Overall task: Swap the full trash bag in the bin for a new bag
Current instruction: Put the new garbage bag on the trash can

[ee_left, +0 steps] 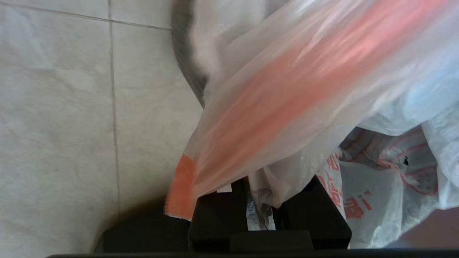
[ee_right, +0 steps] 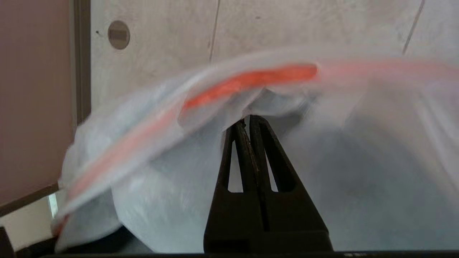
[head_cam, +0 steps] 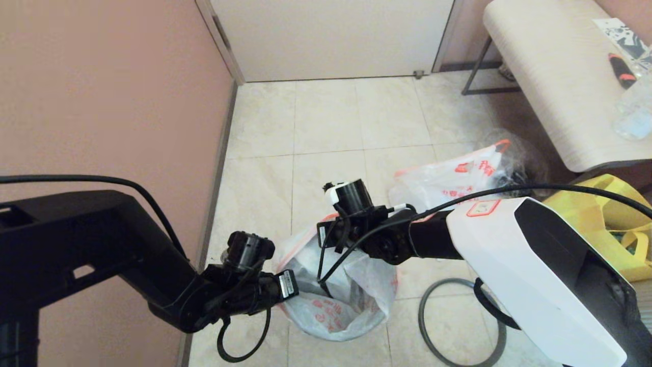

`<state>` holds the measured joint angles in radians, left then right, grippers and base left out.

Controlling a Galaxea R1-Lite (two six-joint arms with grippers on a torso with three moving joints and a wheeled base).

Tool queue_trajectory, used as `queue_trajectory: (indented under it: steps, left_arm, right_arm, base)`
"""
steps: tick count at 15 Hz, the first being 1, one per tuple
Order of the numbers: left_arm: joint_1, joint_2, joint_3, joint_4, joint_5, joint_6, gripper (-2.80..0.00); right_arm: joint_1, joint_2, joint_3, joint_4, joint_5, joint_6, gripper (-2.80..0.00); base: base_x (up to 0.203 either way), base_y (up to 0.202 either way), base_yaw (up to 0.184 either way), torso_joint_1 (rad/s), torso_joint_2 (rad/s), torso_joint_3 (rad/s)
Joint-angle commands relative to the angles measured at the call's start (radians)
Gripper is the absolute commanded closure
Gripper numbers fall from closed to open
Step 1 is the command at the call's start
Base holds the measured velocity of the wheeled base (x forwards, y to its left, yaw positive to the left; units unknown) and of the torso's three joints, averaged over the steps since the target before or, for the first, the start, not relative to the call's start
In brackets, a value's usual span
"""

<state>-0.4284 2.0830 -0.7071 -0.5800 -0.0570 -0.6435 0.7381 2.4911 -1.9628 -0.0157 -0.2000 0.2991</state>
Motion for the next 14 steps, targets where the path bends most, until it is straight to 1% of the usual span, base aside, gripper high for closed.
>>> queue_trajectory:
  steps: [1,2,4,7,9,10,11,13,14]
  left_arm:
    - [-0.008,-0.003,0.006,-0.004,0.000,-0.003,0.00]
    - [-0.015,-0.003,0.012,-0.004,0.000,0.001,0.00]
    - [-0.027,-0.003,0.025,-0.006,-0.005,0.032,0.00]
    - [-0.036,-0.012,0.040,-0.009,-0.014,0.039,0.00]
    - [-0.044,-0.025,0.062,-0.018,-0.026,0.063,0.00]
    - [-0.044,-0.033,0.081,-0.045,-0.035,0.069,0.00]
    - [-0.043,-0.037,0.113,-0.105,-0.043,0.074,0.00]
    - [-0.040,-0.040,0.177,-0.257,-0.050,0.096,0.00]
    - [-0.034,-0.037,0.204,-0.350,-0.050,0.099,0.00]
  right_arm:
    - [0.011,0.000,0.001,-0.003,-0.001,0.002,0.00]
    - [0.017,-0.001,-0.001,-0.004,-0.001,0.002,0.00]
    - [0.026,-0.010,-0.001,-0.018,-0.001,0.002,0.00]
    - [0.026,-0.009,-0.004,-0.038,-0.001,-0.002,0.00]
    - [0.021,-0.009,-0.004,-0.047,-0.002,-0.003,0.00]
    - [0.013,-0.009,-0.004,-0.047,-0.002,-0.003,0.00]
    - [-0.002,-0.009,-0.005,-0.047,-0.002,-0.005,0.00]
    - [-0.033,-0.009,-0.005,-0.047,-0.004,-0.007,0.00]
    - [-0.054,-0.011,-0.004,-0.039,-0.005,-0.008,0.00]
  base:
    - [0.000,0.000,0.000,0.000,0.00,0.000]
    - [0.000,0.000,0.000,0.000,0.00,0.000]
    - [0.000,0.000,0.000,0.000,0.00,0.000]
    - [0.000,0.000,0.000,0.000,0.00,0.000]
    - [0.000,0.000,0.000,0.000,0.00,0.000]
    - [0.000,0.000,0.000,0.000,0.00,0.000]
    - [0.000,0.000,0.000,0.000,0.00,0.000]
    - [0.000,0.000,0.000,0.000,0.00,0.000]
    - [0.000,0.000,0.000,0.000,0.00,0.000]
